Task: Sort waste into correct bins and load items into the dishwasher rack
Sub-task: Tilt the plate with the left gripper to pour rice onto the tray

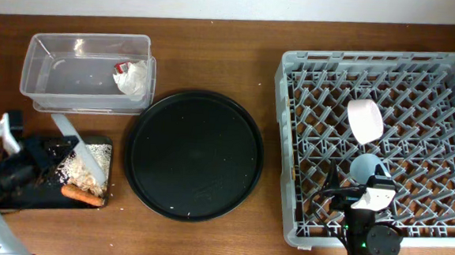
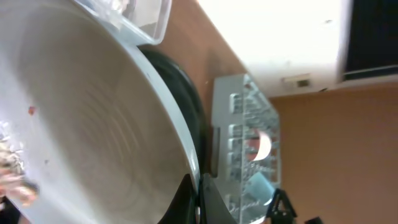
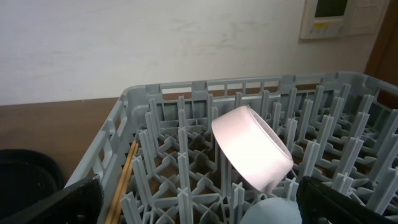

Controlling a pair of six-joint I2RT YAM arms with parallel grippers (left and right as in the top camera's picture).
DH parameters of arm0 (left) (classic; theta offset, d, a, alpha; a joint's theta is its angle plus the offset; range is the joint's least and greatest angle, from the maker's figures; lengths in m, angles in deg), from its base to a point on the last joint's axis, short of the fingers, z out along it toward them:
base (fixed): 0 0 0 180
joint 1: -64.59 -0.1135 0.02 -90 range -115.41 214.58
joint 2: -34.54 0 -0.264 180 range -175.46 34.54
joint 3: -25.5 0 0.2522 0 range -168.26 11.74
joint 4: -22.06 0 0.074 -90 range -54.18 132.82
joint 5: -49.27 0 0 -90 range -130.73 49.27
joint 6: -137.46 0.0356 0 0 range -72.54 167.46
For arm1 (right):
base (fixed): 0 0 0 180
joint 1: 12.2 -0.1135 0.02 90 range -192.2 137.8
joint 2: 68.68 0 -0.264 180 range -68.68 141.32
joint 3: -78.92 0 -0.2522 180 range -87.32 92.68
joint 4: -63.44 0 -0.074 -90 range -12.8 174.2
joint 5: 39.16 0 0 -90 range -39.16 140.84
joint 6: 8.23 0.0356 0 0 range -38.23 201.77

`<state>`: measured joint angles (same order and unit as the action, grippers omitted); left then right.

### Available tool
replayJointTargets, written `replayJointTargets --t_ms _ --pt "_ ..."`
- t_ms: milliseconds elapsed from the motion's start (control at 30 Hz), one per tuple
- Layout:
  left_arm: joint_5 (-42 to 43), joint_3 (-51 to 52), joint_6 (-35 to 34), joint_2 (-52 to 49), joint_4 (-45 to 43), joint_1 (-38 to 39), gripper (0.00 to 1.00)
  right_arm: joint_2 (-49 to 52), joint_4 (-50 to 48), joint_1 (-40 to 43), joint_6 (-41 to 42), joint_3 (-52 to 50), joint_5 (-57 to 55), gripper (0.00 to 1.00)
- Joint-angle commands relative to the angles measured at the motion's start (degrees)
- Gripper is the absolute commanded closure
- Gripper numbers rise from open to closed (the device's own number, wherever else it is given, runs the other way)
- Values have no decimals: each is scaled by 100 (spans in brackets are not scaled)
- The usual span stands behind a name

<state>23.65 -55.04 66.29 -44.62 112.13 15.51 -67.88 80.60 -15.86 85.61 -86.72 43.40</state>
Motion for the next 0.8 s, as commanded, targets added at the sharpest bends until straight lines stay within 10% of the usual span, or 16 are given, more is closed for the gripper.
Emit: replayJointTargets --t_ms 0,767 --pt "1060 415 1196 140 278 -509 100 -39 48 31 -22 -28 -7 2" --pt "1217 455 1543 157 -111 -752 100 -39 48 31 -22 -28 -7 2"
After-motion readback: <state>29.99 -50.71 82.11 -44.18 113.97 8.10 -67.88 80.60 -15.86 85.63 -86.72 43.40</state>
